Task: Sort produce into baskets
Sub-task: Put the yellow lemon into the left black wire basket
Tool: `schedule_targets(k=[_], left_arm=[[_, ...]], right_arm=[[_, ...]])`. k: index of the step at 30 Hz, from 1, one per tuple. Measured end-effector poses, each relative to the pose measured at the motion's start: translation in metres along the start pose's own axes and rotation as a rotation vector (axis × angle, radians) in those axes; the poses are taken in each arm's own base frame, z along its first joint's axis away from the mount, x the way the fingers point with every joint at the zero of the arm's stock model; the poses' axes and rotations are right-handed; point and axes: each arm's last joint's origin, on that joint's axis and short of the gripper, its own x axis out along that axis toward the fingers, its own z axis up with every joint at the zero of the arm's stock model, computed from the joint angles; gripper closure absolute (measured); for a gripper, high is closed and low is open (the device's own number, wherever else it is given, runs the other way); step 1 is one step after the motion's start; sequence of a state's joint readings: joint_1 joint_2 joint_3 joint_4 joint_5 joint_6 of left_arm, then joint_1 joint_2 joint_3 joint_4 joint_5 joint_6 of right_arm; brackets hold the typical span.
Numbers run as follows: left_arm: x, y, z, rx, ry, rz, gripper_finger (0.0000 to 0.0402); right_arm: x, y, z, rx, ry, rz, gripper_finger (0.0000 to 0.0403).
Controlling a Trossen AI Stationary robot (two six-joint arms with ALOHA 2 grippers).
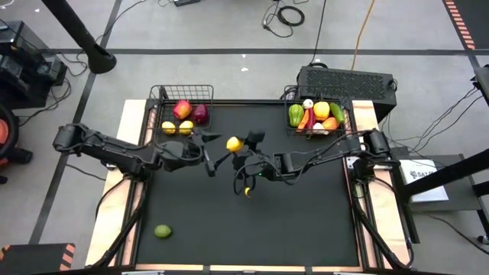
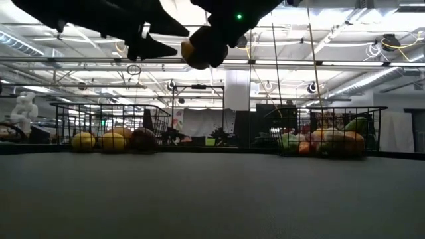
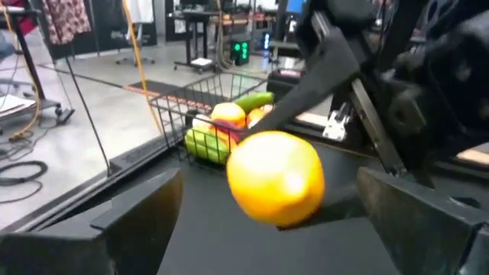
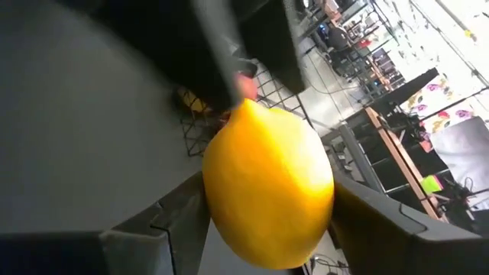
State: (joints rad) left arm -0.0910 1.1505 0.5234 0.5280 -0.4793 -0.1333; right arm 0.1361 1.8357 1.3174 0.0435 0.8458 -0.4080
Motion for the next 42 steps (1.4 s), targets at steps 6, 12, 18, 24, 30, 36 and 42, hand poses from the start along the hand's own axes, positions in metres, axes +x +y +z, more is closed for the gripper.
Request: schedule_targets(k=[6,12,18,24,30,36,42], left_arm=[[0.015,-0.001,-0.004,-0.010,0.031,0.023,0.0006],[0.029,0.001,-0.009,0.005,0.062,0.035,0.0006],[0.039,-0.001,-0.009,0.006,0.071,0.014,0.0016],[0.040,-0.001,-0.009,0.007,0.071,0.011,0.0068],[0.040,-0.001,-0.009,0.017,0.071,0.010,0.0115],[0.040,-0.003,-0.008,0.049,0.059,-0.014,0.0154],[0.040,-0.003,-0.008,0.053,0.058,-0.011,0.0161]], right_arm=[[0.001,-0.001,0.000,-0.023,0.001,0.003,0.0168],[0.001,-0.001,0.000,-0.030,-0.002,0.009,0.0168],[0.001,0.000,0.000,-0.049,-0.009,0.031,0.0168],[0.001,0.000,0.000,-0.052,-0.010,0.031,0.0168],[0.001,0.000,-0.001,-0.054,-0.008,0.032,0.0168],[0.001,0.000,-0.001,-0.054,-0.004,0.024,0.0168],[0.001,0.000,-0.001,-0.055,-0.003,0.023,0.0168]])
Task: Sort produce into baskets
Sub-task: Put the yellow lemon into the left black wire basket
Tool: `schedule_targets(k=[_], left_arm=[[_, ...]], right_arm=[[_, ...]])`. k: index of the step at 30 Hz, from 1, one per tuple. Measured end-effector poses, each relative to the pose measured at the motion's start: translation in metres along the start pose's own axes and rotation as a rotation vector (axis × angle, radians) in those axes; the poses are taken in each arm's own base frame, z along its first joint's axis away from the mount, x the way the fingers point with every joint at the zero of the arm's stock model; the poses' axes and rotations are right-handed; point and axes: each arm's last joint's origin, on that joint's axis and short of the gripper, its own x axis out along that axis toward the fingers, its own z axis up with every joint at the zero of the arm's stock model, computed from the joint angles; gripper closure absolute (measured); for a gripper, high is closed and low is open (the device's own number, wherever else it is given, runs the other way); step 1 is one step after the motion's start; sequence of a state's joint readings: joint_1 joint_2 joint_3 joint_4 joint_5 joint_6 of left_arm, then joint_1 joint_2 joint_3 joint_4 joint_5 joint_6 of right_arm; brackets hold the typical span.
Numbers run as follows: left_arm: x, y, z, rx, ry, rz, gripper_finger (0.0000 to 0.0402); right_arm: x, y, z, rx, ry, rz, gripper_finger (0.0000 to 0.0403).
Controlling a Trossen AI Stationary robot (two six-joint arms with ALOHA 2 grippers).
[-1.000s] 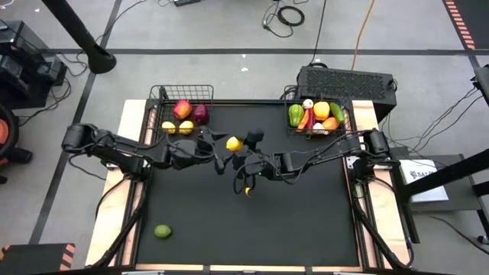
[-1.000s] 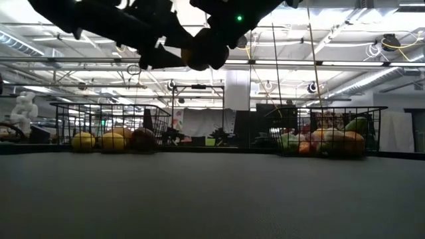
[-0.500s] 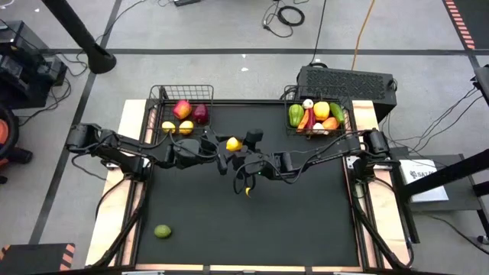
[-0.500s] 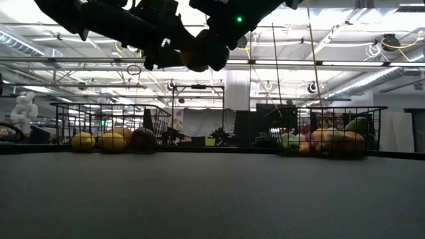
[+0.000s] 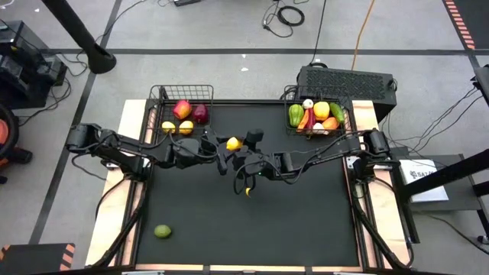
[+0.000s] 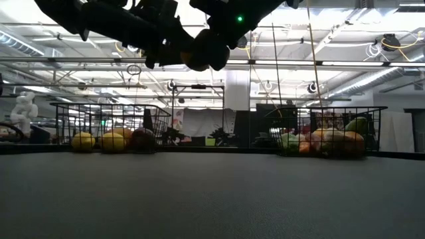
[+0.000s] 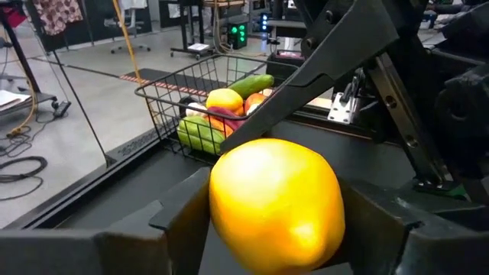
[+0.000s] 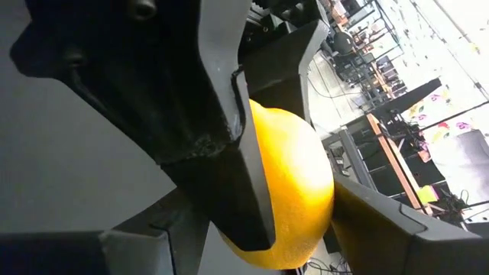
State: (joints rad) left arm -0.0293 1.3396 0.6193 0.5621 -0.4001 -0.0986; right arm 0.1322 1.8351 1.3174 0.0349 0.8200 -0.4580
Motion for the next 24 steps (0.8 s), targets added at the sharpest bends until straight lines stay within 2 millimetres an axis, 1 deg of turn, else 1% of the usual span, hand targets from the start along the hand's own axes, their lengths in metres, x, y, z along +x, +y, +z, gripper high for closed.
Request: schedule_targets(k=[17,20,24], left_arm=[[0.0000,0.0005,0.0004,0.004,-0.002,0.029,0.0164],[-0.0001,0.0004,0.0003,0.010,-0.002,0.031,0.0164],[-0.0002,0.0008,0.0008,0.009,-0.004,0.038,0.0164]], right_arm=[[-0.0002,0.0001,0.0001,0.000,0.000,-0.001,0.0166],[-0.0025,0.0021,0.0007,-0.005,0.003,-0.004,0.0147],[-0.0060,0.0043,0.0024,-0.003,-0.003,-0.004,0.0096]])
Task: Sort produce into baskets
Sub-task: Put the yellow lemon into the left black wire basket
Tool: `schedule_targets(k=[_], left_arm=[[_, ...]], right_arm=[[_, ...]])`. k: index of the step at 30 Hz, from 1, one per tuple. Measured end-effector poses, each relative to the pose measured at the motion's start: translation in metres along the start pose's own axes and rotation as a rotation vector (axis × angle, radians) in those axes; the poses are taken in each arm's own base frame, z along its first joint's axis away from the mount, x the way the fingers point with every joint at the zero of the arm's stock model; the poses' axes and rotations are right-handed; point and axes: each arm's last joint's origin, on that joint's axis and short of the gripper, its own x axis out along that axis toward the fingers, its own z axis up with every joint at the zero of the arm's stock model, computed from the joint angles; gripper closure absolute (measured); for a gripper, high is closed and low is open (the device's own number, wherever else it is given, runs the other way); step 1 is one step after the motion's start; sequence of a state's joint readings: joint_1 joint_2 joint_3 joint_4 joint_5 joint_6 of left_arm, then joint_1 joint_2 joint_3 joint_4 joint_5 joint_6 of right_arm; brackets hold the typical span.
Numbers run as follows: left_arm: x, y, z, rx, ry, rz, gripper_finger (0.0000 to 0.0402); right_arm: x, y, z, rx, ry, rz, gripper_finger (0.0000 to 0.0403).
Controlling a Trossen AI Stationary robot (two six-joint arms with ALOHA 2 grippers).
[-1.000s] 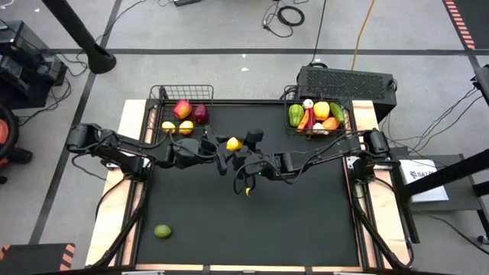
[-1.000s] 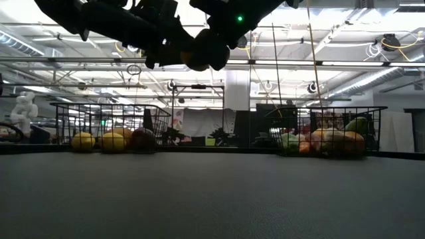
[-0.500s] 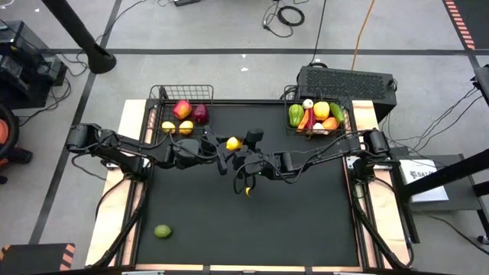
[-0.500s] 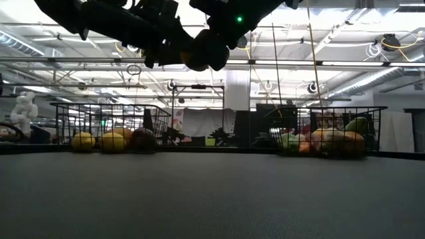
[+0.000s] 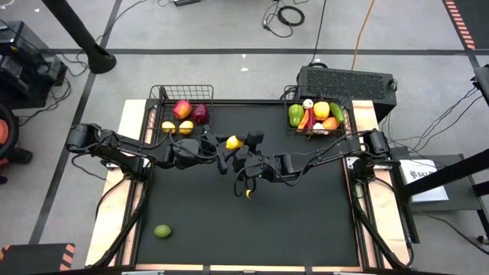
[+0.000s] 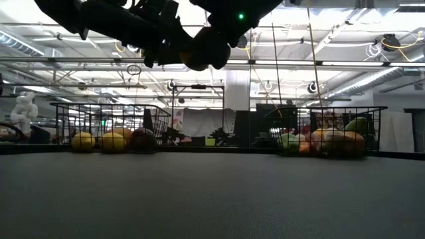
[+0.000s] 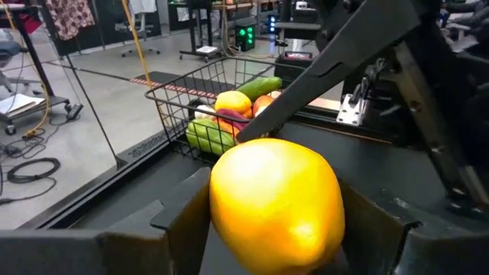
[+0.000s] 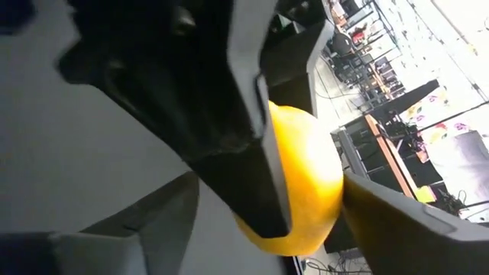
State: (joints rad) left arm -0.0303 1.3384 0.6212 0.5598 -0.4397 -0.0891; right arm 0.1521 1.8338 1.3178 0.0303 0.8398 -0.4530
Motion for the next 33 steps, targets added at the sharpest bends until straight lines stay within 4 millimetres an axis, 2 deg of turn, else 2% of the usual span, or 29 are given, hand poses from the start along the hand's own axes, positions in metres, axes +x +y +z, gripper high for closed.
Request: schedule_targets(k=[4,10,13,17,20,24,28,33], left_arm=[[0.000,0.000,0.000,0.022,0.000,0.000,0.0164],[-0.009,0.005,0.006,0.069,0.022,0.025,0.0164],[-0.020,0.013,0.014,0.136,0.034,0.120,0.0164],[-0.036,0.027,0.027,0.283,0.037,0.358,0.0164],[-0.042,0.044,0.035,0.397,0.070,0.558,0.0164],[-0.039,0.074,0.038,0.498,0.140,0.701,0.0164],[-0.030,0.114,0.031,0.477,0.211,0.752,0.0164],[-0.021,0.153,0.015,0.349,0.273,0.695,0.0162]], right_arm=[[-0.005,-0.001,0.003,0.012,-0.007,-0.014,0.0059],[-0.026,-0.014,0.004,0.027,0.054,-0.086,0.0051],[-0.040,-0.028,-0.001,0.081,0.099,-0.095,0.0051],[-0.058,-0.047,-0.011,0.161,0.171,-0.079,0.0051],[-0.069,-0.057,-0.021,0.196,0.232,-0.075,0.0051],[-0.081,-0.063,-0.028,0.221,0.274,-0.069,0.0051],[-0.088,-0.062,-0.029,0.225,0.278,-0.044,0.0051],[-0.096,-0.055,-0.027,0.211,0.266,0.018,0.0051]])
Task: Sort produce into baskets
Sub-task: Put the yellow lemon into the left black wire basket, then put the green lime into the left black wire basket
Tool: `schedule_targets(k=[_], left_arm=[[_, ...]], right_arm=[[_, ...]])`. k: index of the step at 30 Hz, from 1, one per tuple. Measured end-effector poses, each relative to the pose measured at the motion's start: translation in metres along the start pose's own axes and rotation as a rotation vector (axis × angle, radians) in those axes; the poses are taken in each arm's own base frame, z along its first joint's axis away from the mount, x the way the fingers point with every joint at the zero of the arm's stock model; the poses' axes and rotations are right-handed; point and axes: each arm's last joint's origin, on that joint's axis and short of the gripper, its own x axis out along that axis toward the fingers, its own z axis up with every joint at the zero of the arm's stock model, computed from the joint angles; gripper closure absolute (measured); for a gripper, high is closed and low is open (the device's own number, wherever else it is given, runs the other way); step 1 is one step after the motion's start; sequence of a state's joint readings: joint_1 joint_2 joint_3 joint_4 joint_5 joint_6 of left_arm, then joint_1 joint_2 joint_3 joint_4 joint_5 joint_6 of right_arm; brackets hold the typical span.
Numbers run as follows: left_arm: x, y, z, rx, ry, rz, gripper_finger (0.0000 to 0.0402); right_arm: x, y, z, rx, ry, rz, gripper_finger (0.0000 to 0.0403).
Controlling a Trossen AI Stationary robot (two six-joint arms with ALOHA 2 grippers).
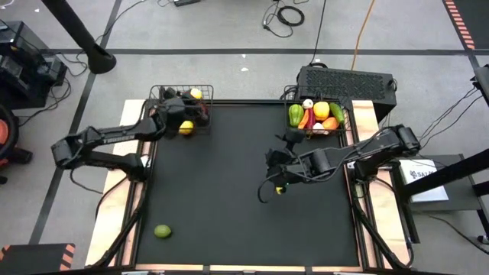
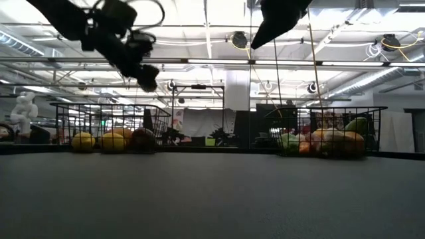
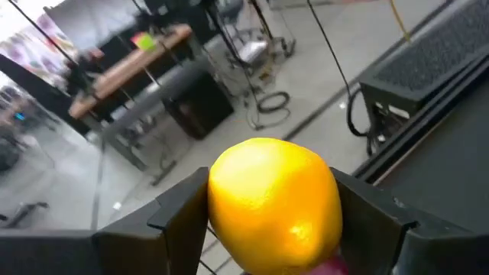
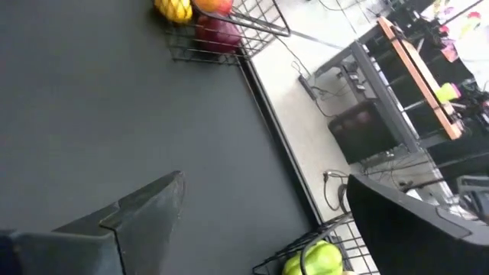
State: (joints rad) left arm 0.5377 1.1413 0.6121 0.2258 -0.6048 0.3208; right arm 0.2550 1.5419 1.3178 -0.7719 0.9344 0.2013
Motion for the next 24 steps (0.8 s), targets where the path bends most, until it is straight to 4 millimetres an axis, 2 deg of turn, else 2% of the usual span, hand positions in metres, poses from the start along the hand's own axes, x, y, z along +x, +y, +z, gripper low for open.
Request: schedule_targets(k=[5,12,24], left_arm=[[0.027,0.010,-0.019,-0.018,0.097,0.013,0.0154],[0.052,0.014,-0.036,-0.113,0.134,-0.040,0.0149],[0.057,0.014,-0.035,-0.207,0.090,-0.086,0.0072]], right_arm=[[-0.003,0.002,-0.001,-0.007,-0.004,0.005,0.0051],[-0.004,0.003,-0.001,0.011,-0.006,0.009,0.0051],[-0.005,0.004,-0.001,0.015,-0.011,0.013,0.0051]])
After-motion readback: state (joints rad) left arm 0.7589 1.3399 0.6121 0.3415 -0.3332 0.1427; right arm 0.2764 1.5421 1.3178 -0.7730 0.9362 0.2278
